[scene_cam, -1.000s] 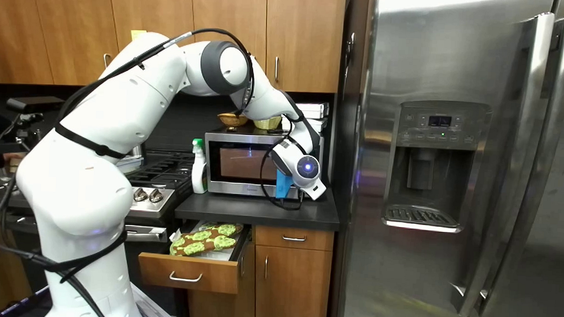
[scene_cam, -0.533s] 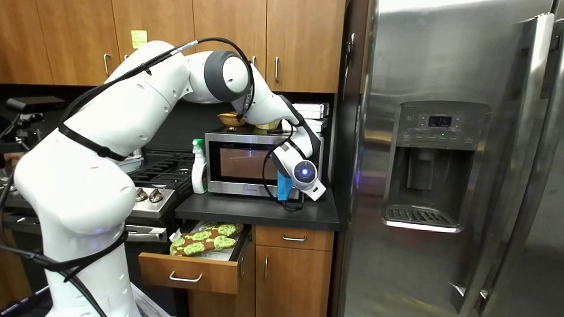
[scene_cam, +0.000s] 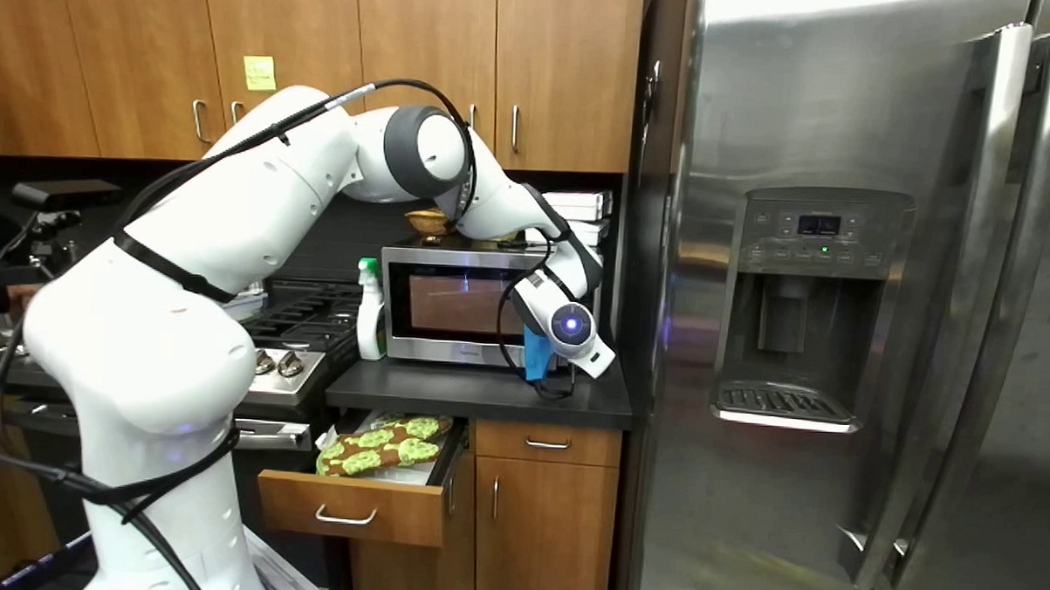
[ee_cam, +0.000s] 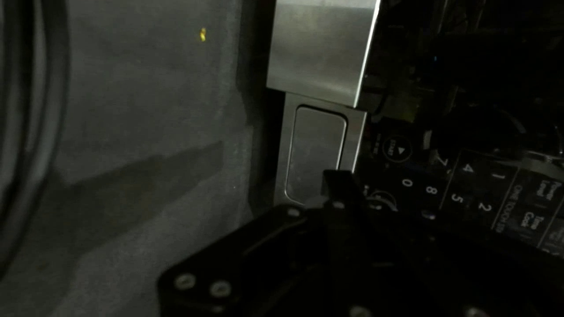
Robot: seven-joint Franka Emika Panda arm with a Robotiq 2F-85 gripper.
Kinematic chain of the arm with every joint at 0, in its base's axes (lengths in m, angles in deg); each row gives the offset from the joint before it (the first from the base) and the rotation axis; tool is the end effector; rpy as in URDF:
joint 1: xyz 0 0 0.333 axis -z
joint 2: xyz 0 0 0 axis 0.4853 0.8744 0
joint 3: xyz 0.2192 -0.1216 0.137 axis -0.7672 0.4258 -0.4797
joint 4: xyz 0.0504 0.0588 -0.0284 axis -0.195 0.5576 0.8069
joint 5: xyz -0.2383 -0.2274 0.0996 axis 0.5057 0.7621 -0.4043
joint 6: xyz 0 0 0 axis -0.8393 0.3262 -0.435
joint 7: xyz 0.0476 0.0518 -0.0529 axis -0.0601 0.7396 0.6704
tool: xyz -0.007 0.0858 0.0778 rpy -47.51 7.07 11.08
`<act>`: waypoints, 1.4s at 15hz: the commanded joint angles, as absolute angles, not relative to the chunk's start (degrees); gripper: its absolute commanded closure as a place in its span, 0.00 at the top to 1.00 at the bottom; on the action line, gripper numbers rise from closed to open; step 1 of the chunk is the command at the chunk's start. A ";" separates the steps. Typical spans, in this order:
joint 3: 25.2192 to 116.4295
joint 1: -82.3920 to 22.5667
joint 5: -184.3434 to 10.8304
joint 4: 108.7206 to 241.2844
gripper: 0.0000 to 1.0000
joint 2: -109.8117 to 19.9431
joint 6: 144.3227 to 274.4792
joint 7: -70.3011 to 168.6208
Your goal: Press a button on the right side of the microwave
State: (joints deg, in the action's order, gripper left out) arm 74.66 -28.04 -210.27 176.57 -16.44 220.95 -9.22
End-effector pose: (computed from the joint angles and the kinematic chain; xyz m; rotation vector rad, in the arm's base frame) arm 0.6279 -0.0948 0.1712 -1.8956 1.0616 -0.7831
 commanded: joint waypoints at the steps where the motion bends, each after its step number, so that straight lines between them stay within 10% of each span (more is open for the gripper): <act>1: 75.63 -28.90 -212.01 174.33 0.00 -14.73 222.15 -10.28; 21: 75.21 -29.30 -212.45 166.36 0.00 -8.53 223.39 -10.15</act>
